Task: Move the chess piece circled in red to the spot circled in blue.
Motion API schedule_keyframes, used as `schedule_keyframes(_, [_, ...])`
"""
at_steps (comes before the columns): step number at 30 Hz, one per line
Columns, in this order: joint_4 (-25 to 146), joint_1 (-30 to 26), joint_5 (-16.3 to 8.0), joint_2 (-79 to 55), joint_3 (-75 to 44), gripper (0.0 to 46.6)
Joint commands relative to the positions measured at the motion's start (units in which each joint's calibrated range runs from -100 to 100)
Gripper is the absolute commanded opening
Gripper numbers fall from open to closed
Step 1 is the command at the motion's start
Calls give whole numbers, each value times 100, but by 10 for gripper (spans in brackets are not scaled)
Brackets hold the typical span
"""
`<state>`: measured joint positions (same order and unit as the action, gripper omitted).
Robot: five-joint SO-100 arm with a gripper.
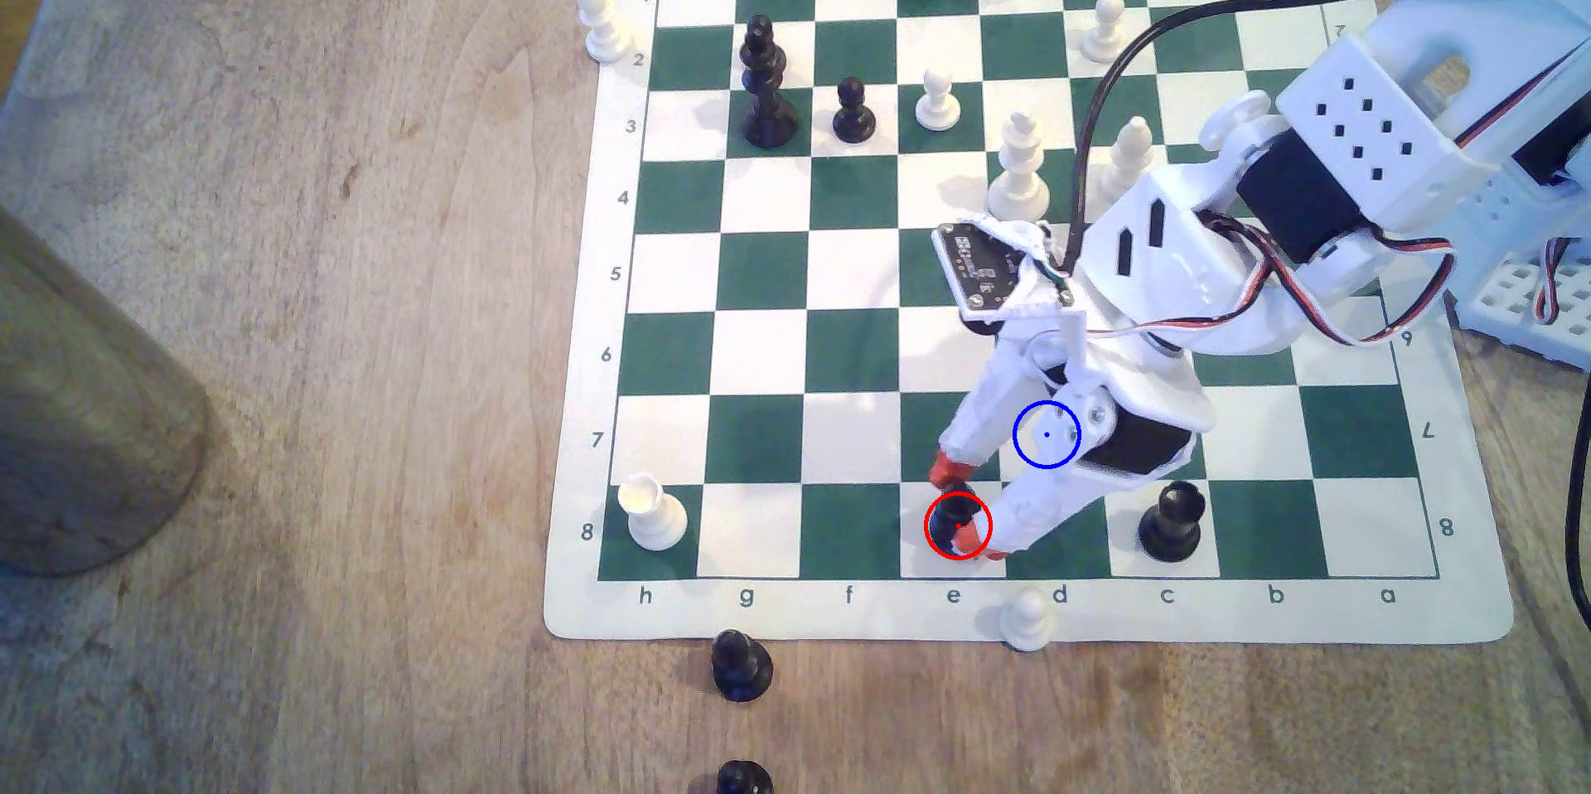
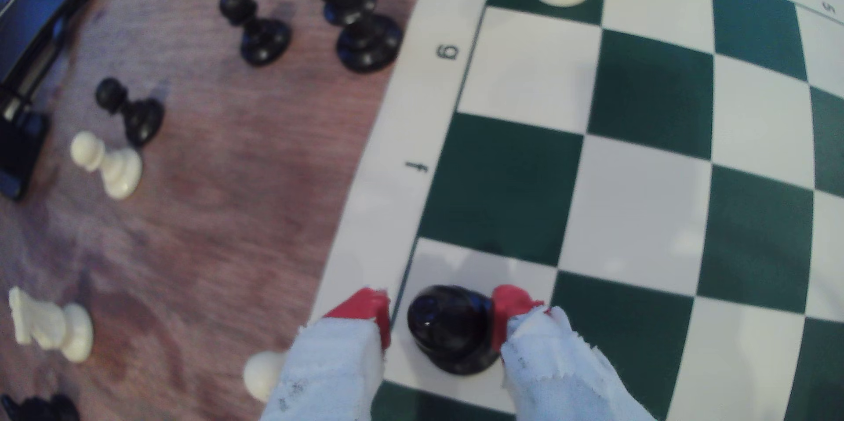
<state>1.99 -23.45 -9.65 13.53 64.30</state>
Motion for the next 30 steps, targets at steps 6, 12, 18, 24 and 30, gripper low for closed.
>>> schedule_keyframes(6, [-166, -29, -15, -63, -474, 66])
schedule_keyframes(12, [-183, -37, -15, -97, -474, 2])
schedule_keyframes(18, [-93, -52, -15, 81, -474, 2])
schedule_keyframes(24, [825, 49, -34, 1643, -437, 2])
schedule_keyframes(30, [1537, 214, 10, 2891, -75, 2])
